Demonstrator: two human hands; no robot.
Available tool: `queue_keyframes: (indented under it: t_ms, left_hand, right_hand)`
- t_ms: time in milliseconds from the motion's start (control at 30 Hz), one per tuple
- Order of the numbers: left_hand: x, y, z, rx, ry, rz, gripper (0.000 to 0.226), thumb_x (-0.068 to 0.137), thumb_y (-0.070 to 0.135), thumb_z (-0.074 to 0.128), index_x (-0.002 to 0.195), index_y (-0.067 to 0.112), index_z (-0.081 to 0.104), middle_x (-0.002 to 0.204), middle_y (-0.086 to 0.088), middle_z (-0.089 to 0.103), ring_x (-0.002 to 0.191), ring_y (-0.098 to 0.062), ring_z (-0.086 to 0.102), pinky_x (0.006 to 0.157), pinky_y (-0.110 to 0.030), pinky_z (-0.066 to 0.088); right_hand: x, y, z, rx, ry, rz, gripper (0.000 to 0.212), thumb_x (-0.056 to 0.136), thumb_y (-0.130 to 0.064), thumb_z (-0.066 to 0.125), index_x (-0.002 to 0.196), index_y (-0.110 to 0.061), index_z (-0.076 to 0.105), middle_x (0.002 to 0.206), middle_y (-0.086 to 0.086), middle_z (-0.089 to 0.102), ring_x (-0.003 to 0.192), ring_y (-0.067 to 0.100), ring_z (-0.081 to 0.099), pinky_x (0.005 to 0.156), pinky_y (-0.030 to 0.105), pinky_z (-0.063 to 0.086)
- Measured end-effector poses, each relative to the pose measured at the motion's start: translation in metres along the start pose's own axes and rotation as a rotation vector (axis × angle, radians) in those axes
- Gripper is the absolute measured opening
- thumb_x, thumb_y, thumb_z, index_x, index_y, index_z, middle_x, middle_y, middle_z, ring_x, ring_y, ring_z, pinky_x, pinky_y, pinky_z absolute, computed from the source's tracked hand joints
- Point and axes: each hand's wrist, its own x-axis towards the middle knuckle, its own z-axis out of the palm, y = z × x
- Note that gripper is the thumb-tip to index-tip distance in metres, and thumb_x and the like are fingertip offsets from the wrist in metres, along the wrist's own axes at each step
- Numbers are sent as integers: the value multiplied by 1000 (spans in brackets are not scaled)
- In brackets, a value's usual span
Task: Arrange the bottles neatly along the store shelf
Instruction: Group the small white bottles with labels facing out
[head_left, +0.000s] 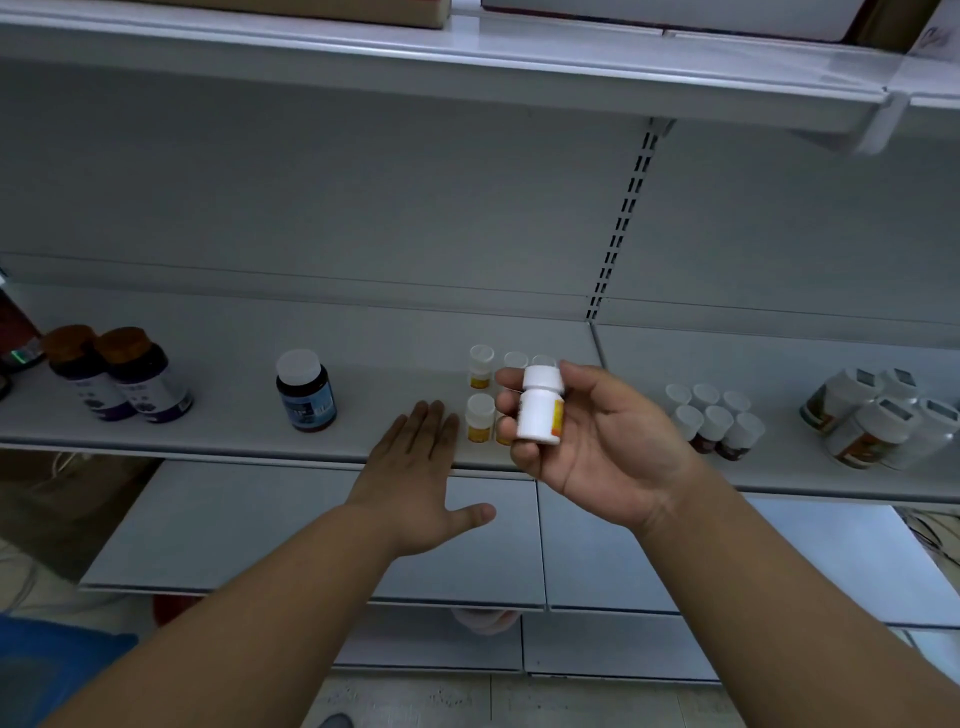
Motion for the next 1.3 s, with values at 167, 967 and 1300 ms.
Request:
queue_keyframes:
  t_ms: [167, 967, 1300]
  left_hand:
    - [1, 1, 0, 12, 2, -2, 119, 66, 92, 9, 154, 16, -17, 161, -7, -26, 148, -21, -25, 119, -36, -15]
    - [2, -2, 0, 9, -33, 11, 113, 79, 88, 23, 154, 15, -20, 161, -8, -27, 148, -23, -25, 121, -40, -12]
    - [1, -3, -1, 3, -34, 23, 112, 81, 87, 26, 154, 14, -18, 161, -8, -25, 148, -23, -24, 121, -40, -12]
  right_hand:
    - [-2, 3, -1, -36, -41, -37, 32, 81, -29, 72, 101, -9, 57, 88, 12, 61, 73, 23, 60, 61, 31, 49]
    - [83, -51, 0, -1916, 296, -398, 30, 88, -19, 63, 118, -14, 61, 112, -1, 57, 99, 13, 54, 84, 25, 41]
    - [108, -37, -21, -2104, 86, -248, 21, 79, -21, 66, 90, -23, 48, 88, -3, 55, 79, 18, 51, 62, 30, 36]
